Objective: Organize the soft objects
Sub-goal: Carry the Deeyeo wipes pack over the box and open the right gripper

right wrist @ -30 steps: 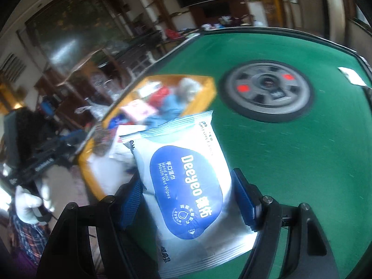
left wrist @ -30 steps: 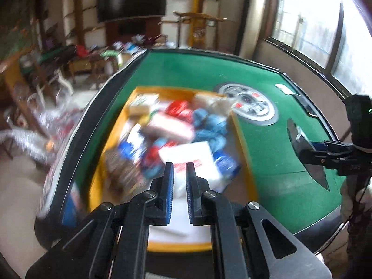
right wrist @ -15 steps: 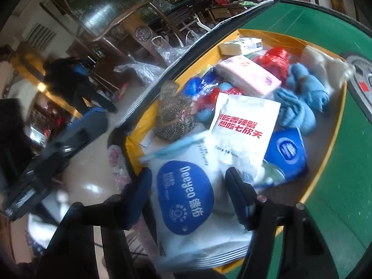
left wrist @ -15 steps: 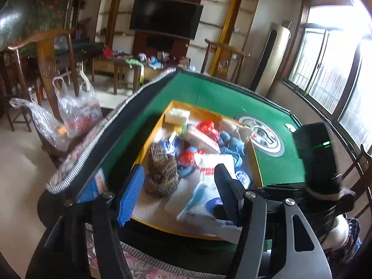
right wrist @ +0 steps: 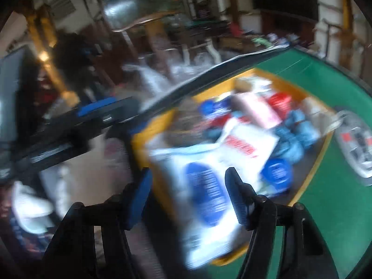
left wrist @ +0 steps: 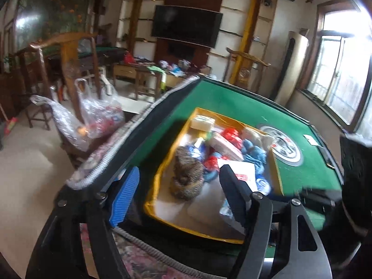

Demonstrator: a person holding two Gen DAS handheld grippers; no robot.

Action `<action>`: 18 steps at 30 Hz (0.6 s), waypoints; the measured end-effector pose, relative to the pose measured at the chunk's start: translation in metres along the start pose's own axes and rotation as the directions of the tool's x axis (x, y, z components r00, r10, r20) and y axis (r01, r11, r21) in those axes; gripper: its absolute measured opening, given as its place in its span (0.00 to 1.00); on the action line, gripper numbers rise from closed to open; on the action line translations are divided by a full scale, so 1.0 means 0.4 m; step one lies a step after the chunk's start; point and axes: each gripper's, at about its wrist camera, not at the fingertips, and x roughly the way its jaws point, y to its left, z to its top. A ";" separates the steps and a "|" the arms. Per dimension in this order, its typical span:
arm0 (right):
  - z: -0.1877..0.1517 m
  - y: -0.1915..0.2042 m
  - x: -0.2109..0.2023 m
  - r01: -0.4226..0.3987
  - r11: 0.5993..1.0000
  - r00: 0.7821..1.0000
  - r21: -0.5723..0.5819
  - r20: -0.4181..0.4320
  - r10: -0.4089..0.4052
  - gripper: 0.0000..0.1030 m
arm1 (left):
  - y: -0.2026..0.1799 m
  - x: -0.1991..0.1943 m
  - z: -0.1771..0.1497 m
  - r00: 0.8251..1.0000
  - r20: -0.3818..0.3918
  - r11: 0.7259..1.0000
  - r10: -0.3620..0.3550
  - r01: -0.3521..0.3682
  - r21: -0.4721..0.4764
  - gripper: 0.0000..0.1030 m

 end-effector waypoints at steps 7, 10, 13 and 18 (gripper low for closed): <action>-0.043 -0.024 0.064 0.273 0.960 0.958 -0.062 -0.070 -0.277 0.66 | -0.040 -0.063 -0.004 0.973 0.115 0.976 0.199 -0.207 0.067 0.81; -0.043 -0.053 0.072 0.288 0.957 0.953 -0.019 -0.094 -0.289 0.79 | -0.064 -0.080 -0.009 0.956 0.158 0.959 0.247 -0.264 0.099 0.81; -0.058 -0.055 0.056 0.271 0.962 0.958 0.002 -0.100 -0.270 0.79 | -0.084 -0.086 -0.013 0.943 0.175 0.944 0.282 -0.305 0.123 0.81; -0.076 -0.046 -0.052 0.196 0.980 0.980 0.044 0.031 -0.197 0.79 | -0.112 -0.087 -0.020 0.933 0.185 0.928 0.309 -0.338 0.155 0.81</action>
